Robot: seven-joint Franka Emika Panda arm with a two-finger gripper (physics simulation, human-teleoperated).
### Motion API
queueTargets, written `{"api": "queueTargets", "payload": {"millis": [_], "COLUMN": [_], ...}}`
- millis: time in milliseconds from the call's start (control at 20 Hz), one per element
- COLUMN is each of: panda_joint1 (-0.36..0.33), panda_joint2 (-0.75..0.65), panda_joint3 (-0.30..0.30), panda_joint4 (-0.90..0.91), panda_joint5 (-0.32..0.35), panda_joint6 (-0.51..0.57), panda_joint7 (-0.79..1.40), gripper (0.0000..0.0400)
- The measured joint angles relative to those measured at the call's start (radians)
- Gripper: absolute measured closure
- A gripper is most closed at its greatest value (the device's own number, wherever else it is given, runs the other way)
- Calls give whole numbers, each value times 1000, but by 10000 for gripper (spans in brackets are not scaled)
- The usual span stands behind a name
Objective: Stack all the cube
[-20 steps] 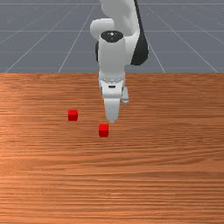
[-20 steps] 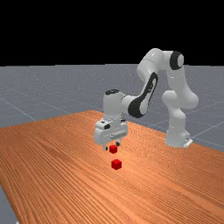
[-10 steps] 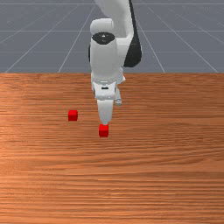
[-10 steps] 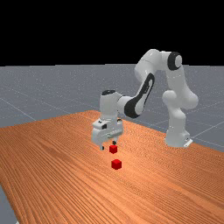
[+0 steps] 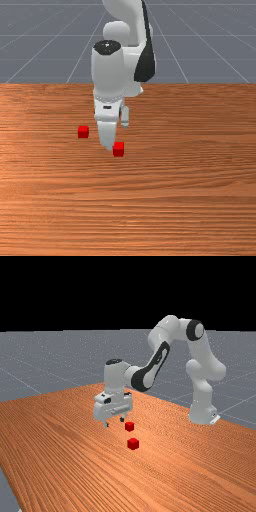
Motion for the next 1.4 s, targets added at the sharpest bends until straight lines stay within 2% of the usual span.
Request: {"api": "queueTargets", "payload": {"millis": [50, 150, 250, 400, 500, 650, 950, 1150, 1400], "panda_joint1": [-4, -4, 2, -12, -8, -7, -9, 11, -34], "panda_joint2": [-11, -73, -153, -210, -176, -122, -33, -94, -106], "panda_joint3": [4, 2, -8, 2, -2, -3, -1, -24, -3], "panda_joint4": [-11, -111, -245, -332, -297, -282, -291, -412, -434], "panda_joint5": [-6, -8, -29, -13, -15, -15, -12, -48, -32], "panda_joint6": [-34, -5, 84, 114, 73, 93, 203, 281, 291], "panda_joint7": [-26, -28, -12, -60, -35, -34, -34, -2, -115], "gripper": [0, 0, 0, 0, 0, 0, 0, 0, 0]}}
